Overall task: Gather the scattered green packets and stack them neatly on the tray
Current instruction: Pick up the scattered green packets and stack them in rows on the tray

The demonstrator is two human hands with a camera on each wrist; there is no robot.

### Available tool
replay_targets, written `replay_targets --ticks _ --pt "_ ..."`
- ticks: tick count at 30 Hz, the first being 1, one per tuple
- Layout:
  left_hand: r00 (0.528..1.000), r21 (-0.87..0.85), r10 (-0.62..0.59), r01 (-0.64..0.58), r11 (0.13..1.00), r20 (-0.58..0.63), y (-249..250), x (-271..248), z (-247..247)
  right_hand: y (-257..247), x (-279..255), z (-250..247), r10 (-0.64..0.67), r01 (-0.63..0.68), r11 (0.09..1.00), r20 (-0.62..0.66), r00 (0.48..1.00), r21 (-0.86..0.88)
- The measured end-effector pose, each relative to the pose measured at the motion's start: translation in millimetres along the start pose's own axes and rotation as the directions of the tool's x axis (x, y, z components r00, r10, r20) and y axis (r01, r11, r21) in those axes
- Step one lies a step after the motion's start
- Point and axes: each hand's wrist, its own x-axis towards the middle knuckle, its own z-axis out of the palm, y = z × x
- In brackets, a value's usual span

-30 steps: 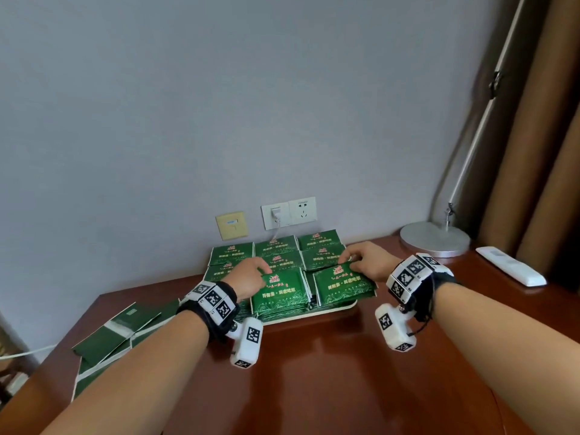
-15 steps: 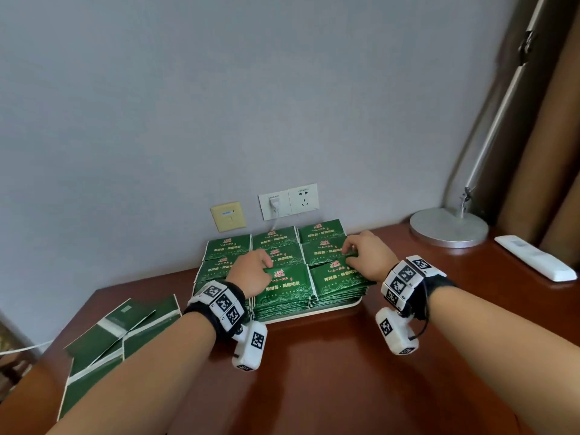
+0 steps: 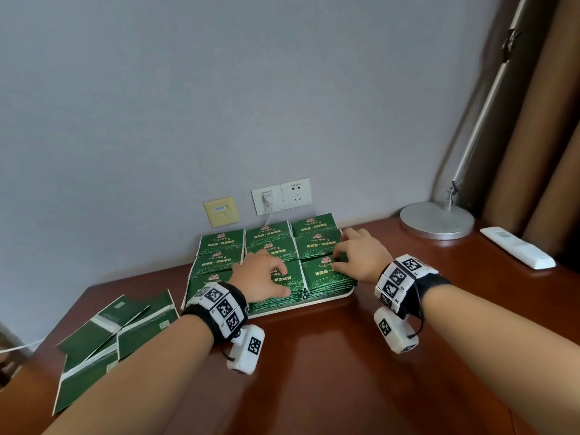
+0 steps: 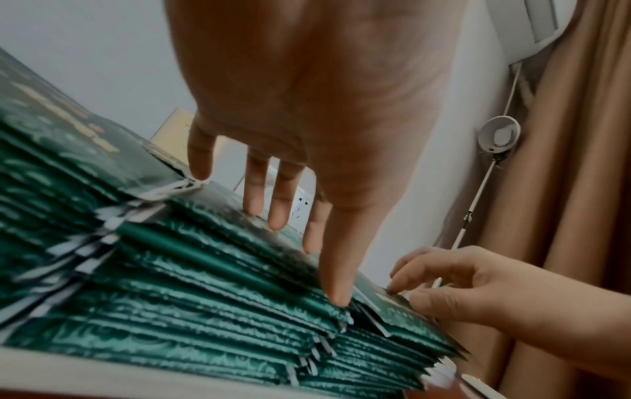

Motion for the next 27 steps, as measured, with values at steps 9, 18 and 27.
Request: replay_targets --ticks 9,18,27 --pt "1.0 0.063 -0.006 0.006 0.998 -0.001 3.1 -1.7 1.4 -7.9 -4.7 4.3 -0.144 0.148 0.989 0.113 0.983 -0.026" --pt "0.999 0.061 -0.004 0.007 0.998 -0.045 -0.9 -1.9 3.9 -17.3 1.3 8.8 -0.088 0.092 0.994 0.072 0.994 -0.059" --pt "0.991 0.015 0.027 -0.025 1.0 -0.129 -16.9 -28.9 -9.6 -53.4 -6.2 -7.9 -0.111 0.111 0.994 -0.001 0.994 0.0"
